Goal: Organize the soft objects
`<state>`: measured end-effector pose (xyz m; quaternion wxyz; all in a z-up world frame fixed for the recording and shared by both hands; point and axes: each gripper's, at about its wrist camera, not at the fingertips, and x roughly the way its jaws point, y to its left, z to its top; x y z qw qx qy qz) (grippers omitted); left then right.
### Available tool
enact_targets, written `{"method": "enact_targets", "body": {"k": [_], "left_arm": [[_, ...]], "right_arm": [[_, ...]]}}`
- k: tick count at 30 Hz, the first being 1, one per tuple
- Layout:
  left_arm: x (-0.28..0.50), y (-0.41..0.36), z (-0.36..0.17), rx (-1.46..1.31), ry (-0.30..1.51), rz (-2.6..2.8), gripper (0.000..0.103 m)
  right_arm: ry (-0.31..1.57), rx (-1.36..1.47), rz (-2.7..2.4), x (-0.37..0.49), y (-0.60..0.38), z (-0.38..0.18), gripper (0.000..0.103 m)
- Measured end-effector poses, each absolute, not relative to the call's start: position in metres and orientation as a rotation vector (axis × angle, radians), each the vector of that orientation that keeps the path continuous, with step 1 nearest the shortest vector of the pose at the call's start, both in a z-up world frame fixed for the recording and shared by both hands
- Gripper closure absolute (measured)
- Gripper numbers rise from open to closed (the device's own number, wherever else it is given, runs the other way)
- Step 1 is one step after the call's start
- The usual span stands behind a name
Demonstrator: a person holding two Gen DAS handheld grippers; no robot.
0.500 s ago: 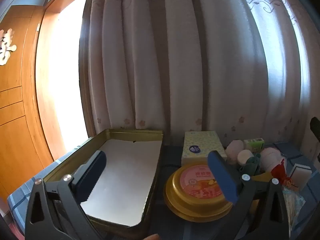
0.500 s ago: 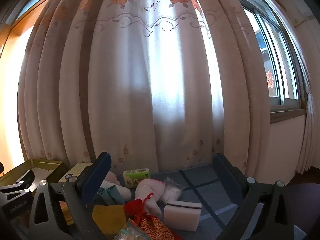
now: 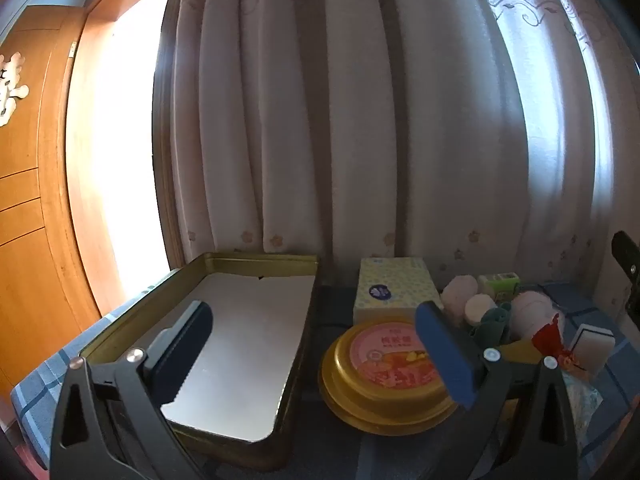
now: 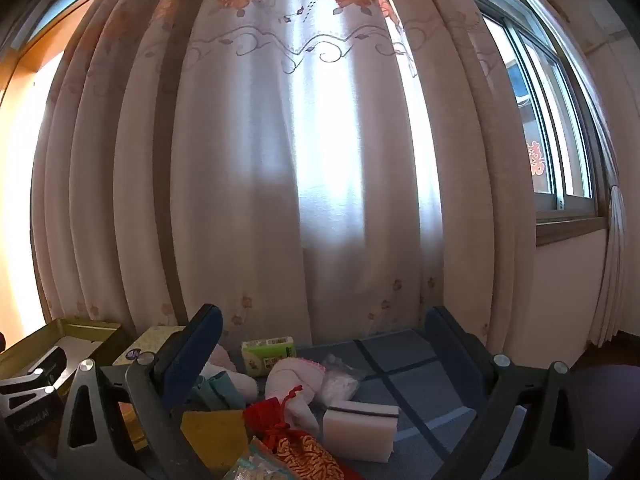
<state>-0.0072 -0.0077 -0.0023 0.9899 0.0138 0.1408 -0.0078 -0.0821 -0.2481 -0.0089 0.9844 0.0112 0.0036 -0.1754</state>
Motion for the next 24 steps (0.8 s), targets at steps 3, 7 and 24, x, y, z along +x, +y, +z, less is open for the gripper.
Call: {"method": "enact_targets", "body": {"k": [3, 7, 24], "left_arm": [[-0.0069, -0.0074, -0.0013, 0.025, 0.286, -0.014, 0.0], [-0.0067, -0.0075, -0.0011, 0.023, 0.289, -0.013, 0.001], [-0.006, -0.0022, -0.0002, 0.016, 0.292, -0.018, 0.001]], "right_arm": [[0.009, 0.028, -0.356, -0.081, -0.25, -0.0096, 0.001], [0.01, 0.03, -0.354, -0.0812, -0.2503, -0.0089, 0.001], [0.007, 0.008, -0.334, -0.0815, -0.2446, -0.0089, 0.001]]}}
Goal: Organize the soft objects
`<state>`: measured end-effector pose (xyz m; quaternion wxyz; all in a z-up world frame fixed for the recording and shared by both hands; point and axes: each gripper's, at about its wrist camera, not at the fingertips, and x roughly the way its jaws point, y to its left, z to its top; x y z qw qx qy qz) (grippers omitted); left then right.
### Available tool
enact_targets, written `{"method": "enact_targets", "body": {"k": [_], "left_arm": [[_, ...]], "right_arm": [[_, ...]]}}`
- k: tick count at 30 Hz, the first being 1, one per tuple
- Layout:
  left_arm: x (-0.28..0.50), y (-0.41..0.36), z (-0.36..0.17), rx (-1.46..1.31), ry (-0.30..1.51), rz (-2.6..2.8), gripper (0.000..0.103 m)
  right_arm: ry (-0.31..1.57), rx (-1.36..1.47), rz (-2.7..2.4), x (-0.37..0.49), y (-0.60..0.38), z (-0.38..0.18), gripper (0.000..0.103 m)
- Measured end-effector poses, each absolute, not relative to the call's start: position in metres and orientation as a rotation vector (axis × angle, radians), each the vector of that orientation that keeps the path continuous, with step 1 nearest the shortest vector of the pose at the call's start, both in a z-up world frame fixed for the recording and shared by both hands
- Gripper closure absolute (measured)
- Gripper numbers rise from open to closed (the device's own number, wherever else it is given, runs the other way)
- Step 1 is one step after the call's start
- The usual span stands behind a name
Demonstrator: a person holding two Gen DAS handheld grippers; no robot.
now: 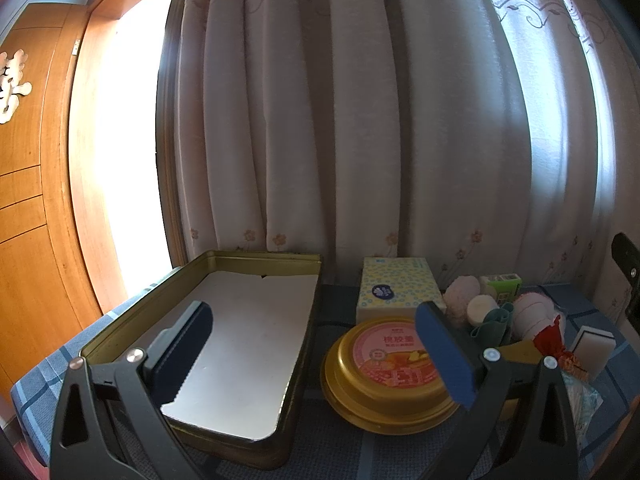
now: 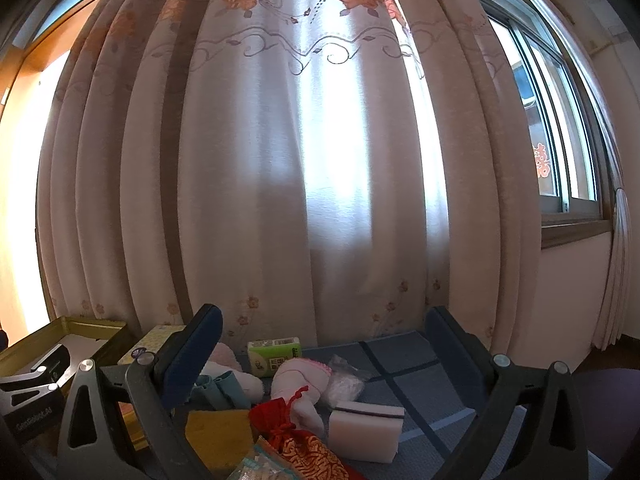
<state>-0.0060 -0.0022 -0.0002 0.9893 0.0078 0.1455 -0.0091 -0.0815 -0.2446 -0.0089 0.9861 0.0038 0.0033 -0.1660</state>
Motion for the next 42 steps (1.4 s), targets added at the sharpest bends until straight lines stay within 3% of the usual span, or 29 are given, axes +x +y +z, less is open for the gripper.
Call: {"method": "enact_targets", "body": {"k": [28, 42], "left_arm": [[-0.009, -0.004, -0.001, 0.024, 0.297, -0.037, 0.0], [-0.035, -0.04, -0.002, 0.147, 0.328, -0.23, 0.0]], "right_arm": [[0.034, 0.029, -0.348, -0.077, -0.248, -0.009, 0.001], [0.041, 0.092, -0.364, -0.078, -0.262, -0.012, 0.001]]}}
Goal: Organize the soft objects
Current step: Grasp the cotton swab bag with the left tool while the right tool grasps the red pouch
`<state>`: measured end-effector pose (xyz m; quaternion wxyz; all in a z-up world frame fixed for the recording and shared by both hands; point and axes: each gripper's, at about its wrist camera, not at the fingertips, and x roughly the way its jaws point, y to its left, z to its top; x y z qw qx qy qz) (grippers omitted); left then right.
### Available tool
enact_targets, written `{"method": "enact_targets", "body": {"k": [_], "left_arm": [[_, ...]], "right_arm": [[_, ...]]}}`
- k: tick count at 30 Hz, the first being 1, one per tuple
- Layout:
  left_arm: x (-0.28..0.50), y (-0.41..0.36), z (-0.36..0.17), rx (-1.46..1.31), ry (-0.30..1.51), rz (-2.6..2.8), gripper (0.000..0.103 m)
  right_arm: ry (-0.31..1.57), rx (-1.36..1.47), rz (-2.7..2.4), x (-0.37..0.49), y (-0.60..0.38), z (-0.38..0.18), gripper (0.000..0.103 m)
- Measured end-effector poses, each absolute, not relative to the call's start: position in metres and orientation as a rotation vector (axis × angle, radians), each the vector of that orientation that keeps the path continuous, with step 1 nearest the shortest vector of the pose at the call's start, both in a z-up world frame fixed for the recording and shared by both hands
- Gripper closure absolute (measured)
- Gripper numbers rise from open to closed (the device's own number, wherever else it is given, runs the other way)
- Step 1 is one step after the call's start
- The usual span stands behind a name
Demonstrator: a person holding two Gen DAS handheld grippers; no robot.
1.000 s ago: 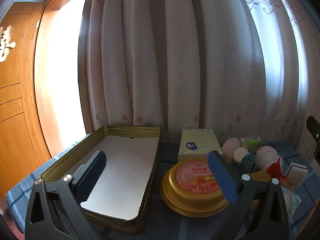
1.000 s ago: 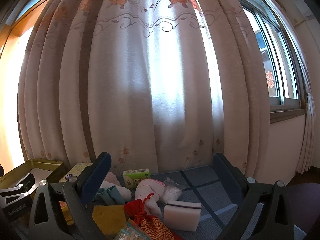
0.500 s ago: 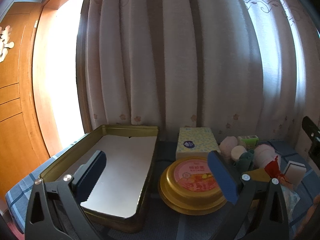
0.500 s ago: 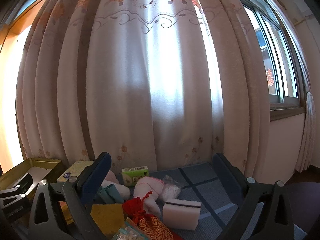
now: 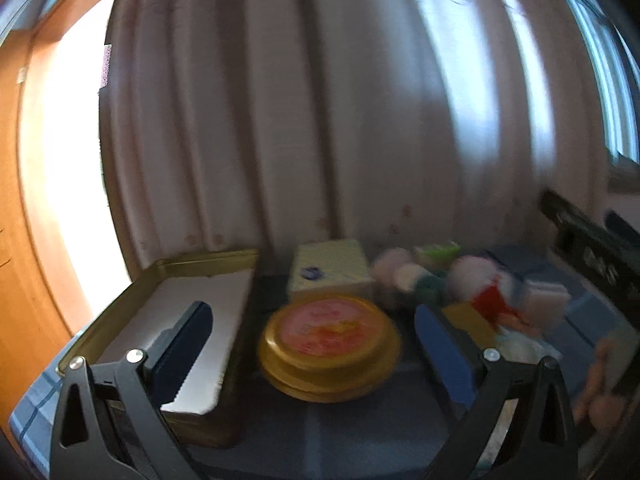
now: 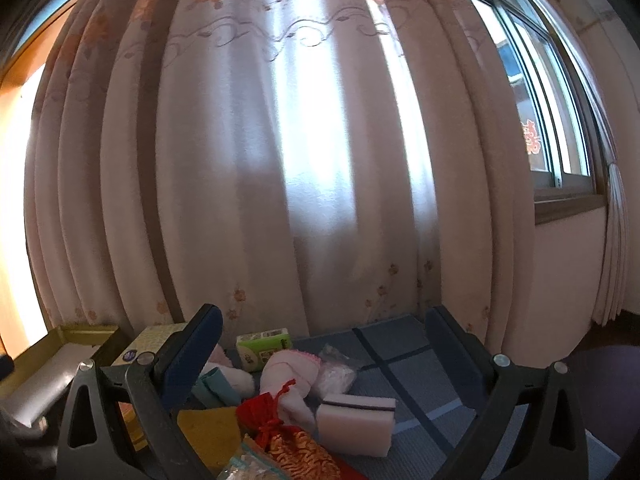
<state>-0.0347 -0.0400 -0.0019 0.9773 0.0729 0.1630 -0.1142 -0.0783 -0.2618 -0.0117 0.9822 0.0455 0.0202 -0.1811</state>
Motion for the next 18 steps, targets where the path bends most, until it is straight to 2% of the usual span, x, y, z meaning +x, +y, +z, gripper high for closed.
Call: {"method": "enact_targets", "body": {"k": [9, 18], "left_arm": [[-0.045, -0.09, -0.016, 0.231, 0.476, -0.461, 0.0], [-0.058, -0.141, -0.037, 0.33, 0.629, -0.627, 0.001]], "right_arm": [[0.017, 0.081, -0.523, -0.095, -0.315, -0.01, 0.001], [0.103, 0.269, -0.539, -0.096, -0.36, -0.018, 0.001]]}}
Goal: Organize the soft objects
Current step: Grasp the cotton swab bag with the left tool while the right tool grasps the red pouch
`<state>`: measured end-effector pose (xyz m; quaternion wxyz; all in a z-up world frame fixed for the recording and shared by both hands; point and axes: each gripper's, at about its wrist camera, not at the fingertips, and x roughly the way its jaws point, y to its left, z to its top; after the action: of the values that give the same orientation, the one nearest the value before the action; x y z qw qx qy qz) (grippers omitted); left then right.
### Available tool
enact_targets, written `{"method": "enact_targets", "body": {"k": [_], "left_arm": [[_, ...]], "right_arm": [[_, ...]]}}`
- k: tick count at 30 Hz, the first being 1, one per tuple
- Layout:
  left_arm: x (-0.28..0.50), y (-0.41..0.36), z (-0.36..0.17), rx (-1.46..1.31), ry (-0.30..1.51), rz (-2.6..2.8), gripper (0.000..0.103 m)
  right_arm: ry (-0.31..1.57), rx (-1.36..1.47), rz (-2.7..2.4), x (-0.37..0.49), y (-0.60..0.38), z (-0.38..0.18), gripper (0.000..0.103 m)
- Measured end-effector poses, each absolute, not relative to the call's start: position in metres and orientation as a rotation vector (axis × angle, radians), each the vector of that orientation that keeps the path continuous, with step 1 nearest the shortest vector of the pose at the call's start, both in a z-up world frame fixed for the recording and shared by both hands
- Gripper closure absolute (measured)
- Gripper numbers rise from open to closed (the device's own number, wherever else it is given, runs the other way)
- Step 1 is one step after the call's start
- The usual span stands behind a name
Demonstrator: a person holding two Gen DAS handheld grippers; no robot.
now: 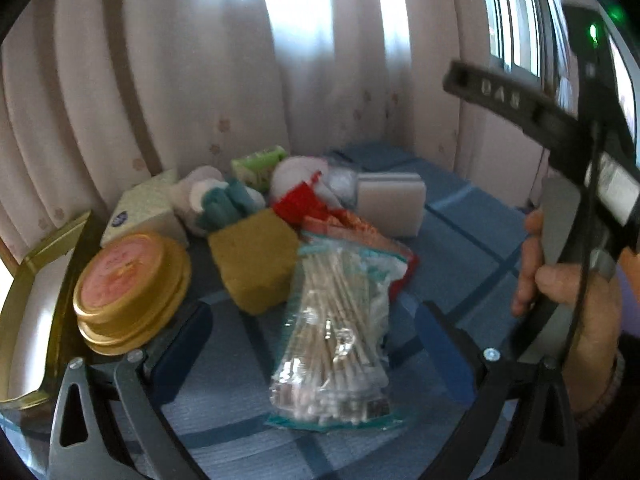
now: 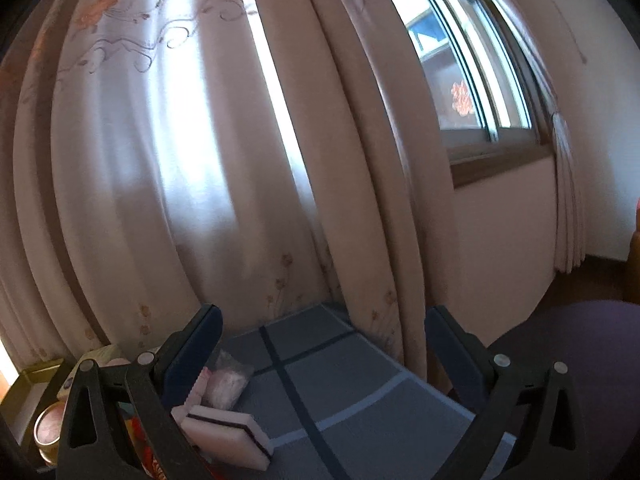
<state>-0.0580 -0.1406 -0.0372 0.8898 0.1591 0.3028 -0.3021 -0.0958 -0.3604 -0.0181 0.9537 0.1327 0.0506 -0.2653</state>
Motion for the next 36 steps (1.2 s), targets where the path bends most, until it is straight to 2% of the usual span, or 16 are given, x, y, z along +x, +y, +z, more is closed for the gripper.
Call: {"method": "enact_targets", "body": {"k": [1, 3, 4, 6, 7, 12, 15, 24, 36], "left_arm": [[-0.056, -0.141, -0.039, 0.336, 0.64, -0.614, 0.001], [-0.048, -0.144, -0.046, 0.322, 0.688, -0.601, 0.011], [-0.043, -0.143, -0.049, 0.295, 0.726, -0.606, 0.022], [-0.037, -0.139, -0.056, 0.234, 0.785, -0.628, 0.03], [-0.035, -0.136, -0.059, 0.207, 0.805, -0.632, 0.038], [-0.036, -0.121, -0.06, 0.13, 0.806, -0.648, 0.054], [-0.042, -0.108, -0.055, 0.107, 0.781, -0.649, 0.06], [-0.06, -0.062, -0.027, 0.065, 0.638, -0.622, 0.063], [-0.043, -0.055, -0.04, 0.071, 0.669, -0.532, 0.063]], "right_arm": [[0.108, 0.272, -0.535, -0.095, -0.36, -0.018, 0.001], [0.114, 0.276, -0.521, -0.094, -0.361, -0.017, 0.001], [0.118, 0.279, -0.512, -0.094, -0.36, -0.018, 0.001], [0.129, 0.288, -0.488, -0.094, -0.36, -0.019, 0.001], [0.137, 0.299, -0.473, -0.092, -0.361, -0.02, 0.001], [0.175, 0.33, -0.43, -0.086, -0.364, -0.024, 0.001], [0.192, 0.339, -0.377, -0.083, -0.364, -0.025, 0.001], [0.275, 0.334, -0.252, -0.088, -0.355, -0.028, 0.003], [0.514, 0.129, -0.069, -0.084, -0.286, -0.051, 0.004]]}}
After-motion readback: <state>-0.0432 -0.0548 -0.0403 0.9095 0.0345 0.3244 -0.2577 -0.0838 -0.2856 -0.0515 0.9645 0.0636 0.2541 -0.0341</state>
